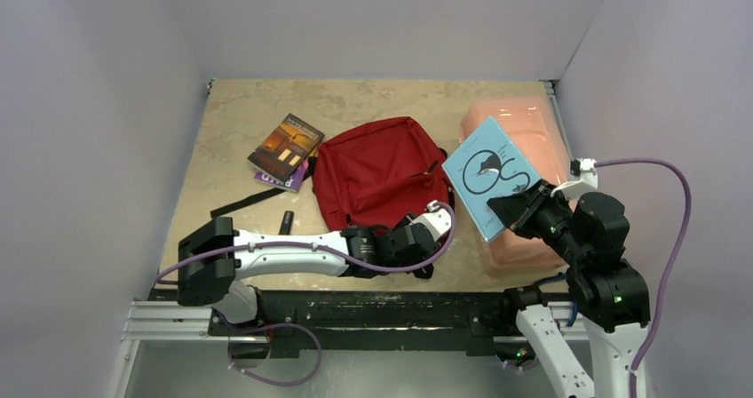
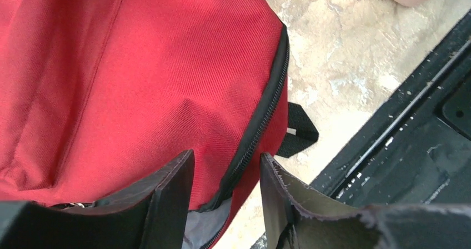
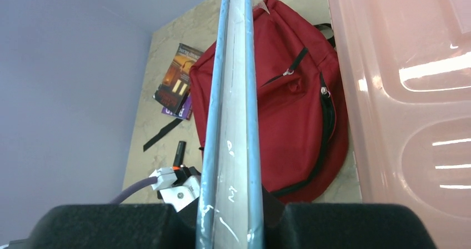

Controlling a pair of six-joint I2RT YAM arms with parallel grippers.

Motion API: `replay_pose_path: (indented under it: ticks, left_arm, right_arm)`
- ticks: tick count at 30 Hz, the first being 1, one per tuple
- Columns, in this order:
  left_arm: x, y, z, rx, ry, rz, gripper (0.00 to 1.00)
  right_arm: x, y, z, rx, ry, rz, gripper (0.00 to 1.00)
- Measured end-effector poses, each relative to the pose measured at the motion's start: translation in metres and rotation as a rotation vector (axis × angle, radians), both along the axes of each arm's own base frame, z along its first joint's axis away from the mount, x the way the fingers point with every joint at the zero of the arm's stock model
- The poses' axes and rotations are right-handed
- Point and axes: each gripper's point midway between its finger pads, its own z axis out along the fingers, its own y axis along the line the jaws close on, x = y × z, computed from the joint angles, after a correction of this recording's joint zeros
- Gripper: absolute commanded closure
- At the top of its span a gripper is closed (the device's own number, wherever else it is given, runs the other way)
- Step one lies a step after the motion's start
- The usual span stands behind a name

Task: Pack the student bag
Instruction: Place the book in the student bag.

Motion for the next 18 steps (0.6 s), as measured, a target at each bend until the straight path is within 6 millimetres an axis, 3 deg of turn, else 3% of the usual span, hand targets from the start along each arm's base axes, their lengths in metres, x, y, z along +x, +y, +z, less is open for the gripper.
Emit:
replay_pose_path:
  ticks: [6,14,18]
  left_arm:
    - [0.013,-0.004,0.003,0.023,-0.036,0.032,0.85]
    - [0.044,0.008,0.014,0.031,-0.062,0.085,1.0]
    - [0.062,0.021,0.03,0.019,-0.087,0.112,1.0]
  right_arm:
    - [0.001,0.005,-0.018,-0.003,0.056,0.029,1.0]
    - [-0.012,0.002,-0.051,-0.079,0.165,0.072,1.0]
    - [-0.018,0.002,-0.067,-0.133,0.233,0.119,1.0]
